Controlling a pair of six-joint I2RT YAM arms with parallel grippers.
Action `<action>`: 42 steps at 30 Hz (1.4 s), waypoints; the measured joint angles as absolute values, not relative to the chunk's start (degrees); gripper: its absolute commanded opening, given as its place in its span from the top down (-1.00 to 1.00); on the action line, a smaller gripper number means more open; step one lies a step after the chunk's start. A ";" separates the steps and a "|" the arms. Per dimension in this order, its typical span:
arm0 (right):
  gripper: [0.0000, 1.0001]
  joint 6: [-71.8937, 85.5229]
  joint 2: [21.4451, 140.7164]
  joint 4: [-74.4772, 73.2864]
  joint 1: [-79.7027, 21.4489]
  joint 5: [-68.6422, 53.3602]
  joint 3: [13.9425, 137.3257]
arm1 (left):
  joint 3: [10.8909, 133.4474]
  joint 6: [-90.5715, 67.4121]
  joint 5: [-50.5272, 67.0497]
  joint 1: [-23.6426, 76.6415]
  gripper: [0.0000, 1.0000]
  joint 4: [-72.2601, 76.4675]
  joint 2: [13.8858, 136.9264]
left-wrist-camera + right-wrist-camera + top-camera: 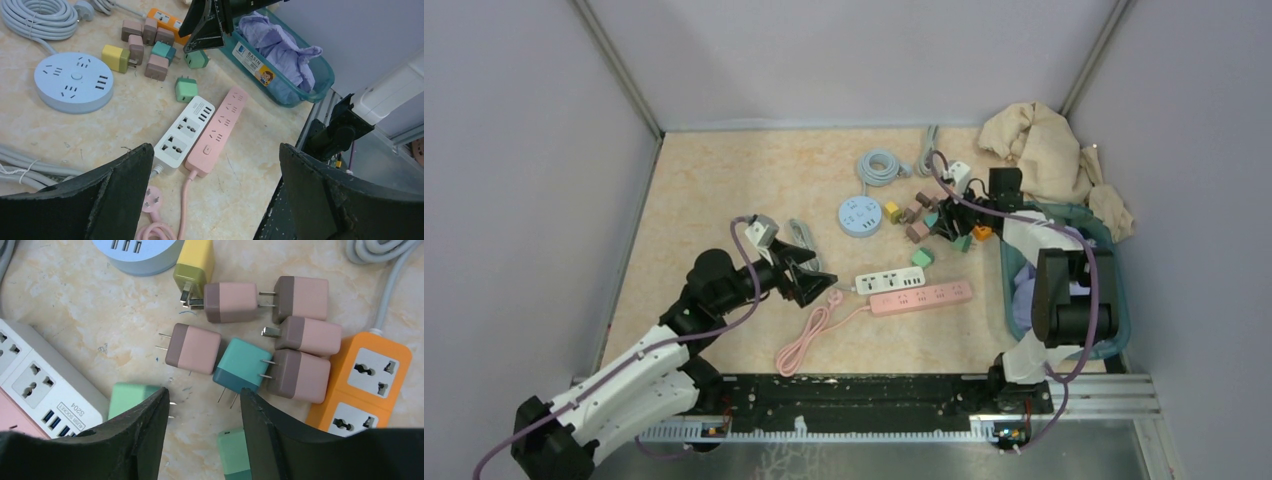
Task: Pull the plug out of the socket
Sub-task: Place the plug at the center of the board, then reset both arms
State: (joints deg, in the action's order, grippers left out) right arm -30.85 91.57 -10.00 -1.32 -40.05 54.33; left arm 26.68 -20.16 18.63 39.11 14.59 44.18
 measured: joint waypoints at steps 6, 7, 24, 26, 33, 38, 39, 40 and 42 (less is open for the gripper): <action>-0.09 -29.04 90.78 -9.87 1.76 -40.42 54.54 | 26.74 -24.27 18.65 39.11 -1.00 11.70 40.62; -0.09 -28.60 90.30 -9.87 2.63 -40.71 54.54 | 26.81 -24.88 18.63 39.11 -1.00 11.27 40.29; -0.38 -28.56 75.11 -18.37 10.04 -50.94 60.95 | 39.20 -27.31 13.15 39.11 -1.00 -2.85 35.88; -0.94 -29.45 73.49 -21.91 10.74 -51.40 63.94 | 42.76 -26.15 12.19 39.11 -1.00 -5.76 35.62; -0.98 -24.25 66.19 -29.69 12.16 -50.17 76.01 | 54.59 -21.56 9.30 39.11 -1.00 -13.43 36.14; -0.98 -14.46 63.18 -31.29 12.16 -50.33 85.58 | 62.59 -18.04 8.60 39.11 -1.00 -16.93 38.26; -0.98 -12.88 62.98 -31.62 12.16 -50.39 87.02 | 64.47 -17.28 8.56 39.11 -1.00 -17.74 38.94; -0.98 -11.16 62.96 -32.40 12.16 -50.46 89.14 | 66.24 -16.69 8.56 39.11 -1.00 -18.48 39.59; -0.98 -8.54 63.24 -33.89 12.16 -50.61 93.60 | 69.82 -15.53 8.58 39.11 -1.00 -19.68 40.91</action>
State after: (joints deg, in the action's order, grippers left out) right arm -8.54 63.24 -33.89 12.16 -50.61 93.60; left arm 69.82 -15.53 8.58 39.11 -19.68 40.91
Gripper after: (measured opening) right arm 0.990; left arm 0.998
